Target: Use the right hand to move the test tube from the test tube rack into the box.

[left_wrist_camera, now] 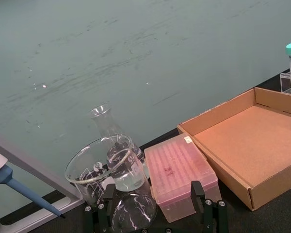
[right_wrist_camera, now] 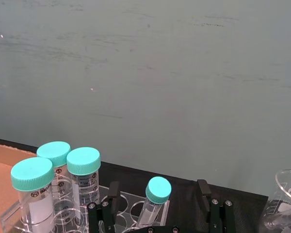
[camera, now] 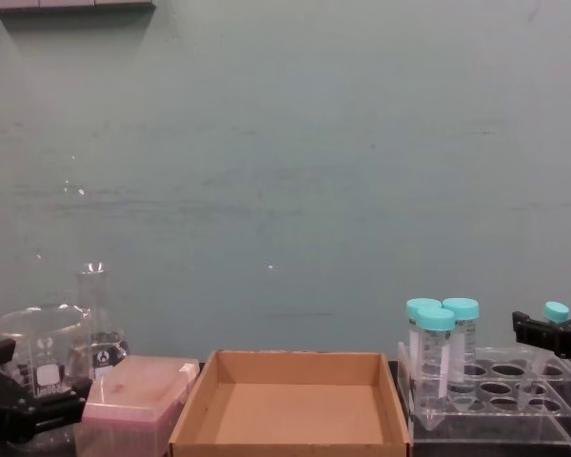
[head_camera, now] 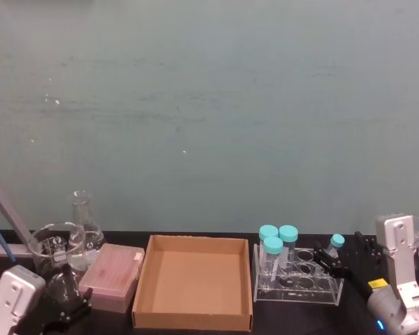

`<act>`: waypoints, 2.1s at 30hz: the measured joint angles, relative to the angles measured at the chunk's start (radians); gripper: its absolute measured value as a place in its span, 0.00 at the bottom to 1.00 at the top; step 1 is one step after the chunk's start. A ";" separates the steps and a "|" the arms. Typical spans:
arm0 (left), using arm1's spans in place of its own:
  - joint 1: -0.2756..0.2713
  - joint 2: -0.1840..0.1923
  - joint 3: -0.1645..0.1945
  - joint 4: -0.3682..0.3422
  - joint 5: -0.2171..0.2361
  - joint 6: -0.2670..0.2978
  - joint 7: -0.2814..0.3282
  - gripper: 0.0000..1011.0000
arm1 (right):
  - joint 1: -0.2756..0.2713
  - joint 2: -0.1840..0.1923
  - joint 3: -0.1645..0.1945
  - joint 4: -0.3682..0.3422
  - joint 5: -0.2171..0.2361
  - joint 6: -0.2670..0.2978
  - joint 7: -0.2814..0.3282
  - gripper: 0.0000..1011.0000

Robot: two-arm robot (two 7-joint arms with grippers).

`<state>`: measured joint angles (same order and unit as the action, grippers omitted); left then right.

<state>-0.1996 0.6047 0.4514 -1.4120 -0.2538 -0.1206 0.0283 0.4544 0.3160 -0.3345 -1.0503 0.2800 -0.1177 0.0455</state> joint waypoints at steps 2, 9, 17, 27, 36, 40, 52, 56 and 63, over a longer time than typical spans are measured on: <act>0.000 0.000 0.000 0.000 0.000 0.000 0.000 0.99 | 0.000 0.000 0.000 -0.001 0.001 0.000 0.000 0.99; 0.000 0.000 0.000 0.000 0.000 0.000 0.000 0.99 | -0.002 0.002 -0.001 -0.004 0.002 0.002 0.000 0.90; 0.000 0.000 0.000 0.000 0.000 0.000 0.000 0.99 | -0.002 0.003 -0.002 -0.006 0.003 0.003 0.000 0.69; 0.000 0.000 0.000 0.000 0.000 0.000 0.000 0.99 | -0.003 0.003 -0.002 -0.007 0.005 0.004 0.000 0.37; 0.000 0.000 0.000 0.000 0.000 0.000 0.000 0.99 | -0.003 0.004 -0.002 -0.007 0.005 0.005 0.000 0.27; 0.000 0.000 0.000 0.000 0.000 0.000 0.000 0.99 | -0.004 0.003 0.000 -0.008 0.002 0.005 0.000 0.27; 0.000 0.000 0.000 0.000 0.000 0.000 0.000 0.99 | -0.025 -0.008 0.038 -0.067 0.003 0.022 0.038 0.27; 0.000 0.000 0.000 0.000 0.000 0.000 0.000 0.99 | -0.047 0.002 0.064 -0.141 0.019 0.045 0.050 0.27; 0.000 0.000 0.000 0.000 0.000 0.000 0.000 0.99 | -0.084 0.026 0.123 -0.311 0.050 0.073 0.072 0.27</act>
<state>-0.1995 0.6047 0.4514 -1.4120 -0.2539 -0.1205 0.0282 0.3701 0.3420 -0.2120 -1.3610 0.3304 -0.0444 0.1176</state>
